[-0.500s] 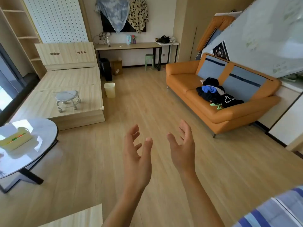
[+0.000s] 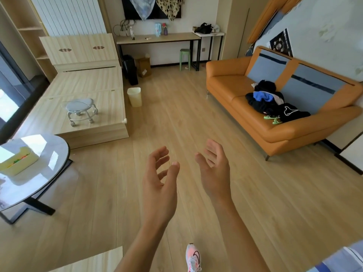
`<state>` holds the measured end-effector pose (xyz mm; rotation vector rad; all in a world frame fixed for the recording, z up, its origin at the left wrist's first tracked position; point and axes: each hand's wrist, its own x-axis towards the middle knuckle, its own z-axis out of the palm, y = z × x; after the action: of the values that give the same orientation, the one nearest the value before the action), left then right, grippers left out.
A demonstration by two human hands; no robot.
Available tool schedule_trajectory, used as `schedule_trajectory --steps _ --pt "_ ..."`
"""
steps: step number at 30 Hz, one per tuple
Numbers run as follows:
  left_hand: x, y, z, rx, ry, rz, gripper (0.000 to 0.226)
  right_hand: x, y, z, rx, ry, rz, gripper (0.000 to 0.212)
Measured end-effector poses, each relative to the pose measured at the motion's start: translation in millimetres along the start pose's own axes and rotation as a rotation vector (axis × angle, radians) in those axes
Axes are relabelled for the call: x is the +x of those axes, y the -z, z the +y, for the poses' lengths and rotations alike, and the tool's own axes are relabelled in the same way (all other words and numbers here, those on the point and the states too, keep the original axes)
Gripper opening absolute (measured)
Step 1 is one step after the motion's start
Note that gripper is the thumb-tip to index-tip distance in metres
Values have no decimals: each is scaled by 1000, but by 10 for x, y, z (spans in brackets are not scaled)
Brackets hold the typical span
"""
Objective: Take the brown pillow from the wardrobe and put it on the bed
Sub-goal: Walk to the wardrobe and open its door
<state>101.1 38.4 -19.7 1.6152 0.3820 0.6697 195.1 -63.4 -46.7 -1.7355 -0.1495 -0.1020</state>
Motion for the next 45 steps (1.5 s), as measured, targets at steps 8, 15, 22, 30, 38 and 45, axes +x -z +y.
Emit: schedule_trajectory --steps 8,15,22,30,38,45 --pt "1196 -455 -126 35 -32 124 31 1345 -445 29 85 -11 -187 48" --pt "2023 -872 -286 4 15 141 24 2289 -512 141 103 -35 -241 44" --pt "2950 -1095 -584 -32 52 171 20 3096 -817 385 89 -82 -233 42" --pt "4530 -1290 -864 -97 44 70 21 4404 -1537 433 24 -80 -169 43" --pt "6149 -1375 -1039 -120 55 -15 14 5670 -2294 370 19 -104 -75 39" --pt "7121 -1672 -1390 -105 114 -52 14 6570 -2754 602 17 -153 -55 38"
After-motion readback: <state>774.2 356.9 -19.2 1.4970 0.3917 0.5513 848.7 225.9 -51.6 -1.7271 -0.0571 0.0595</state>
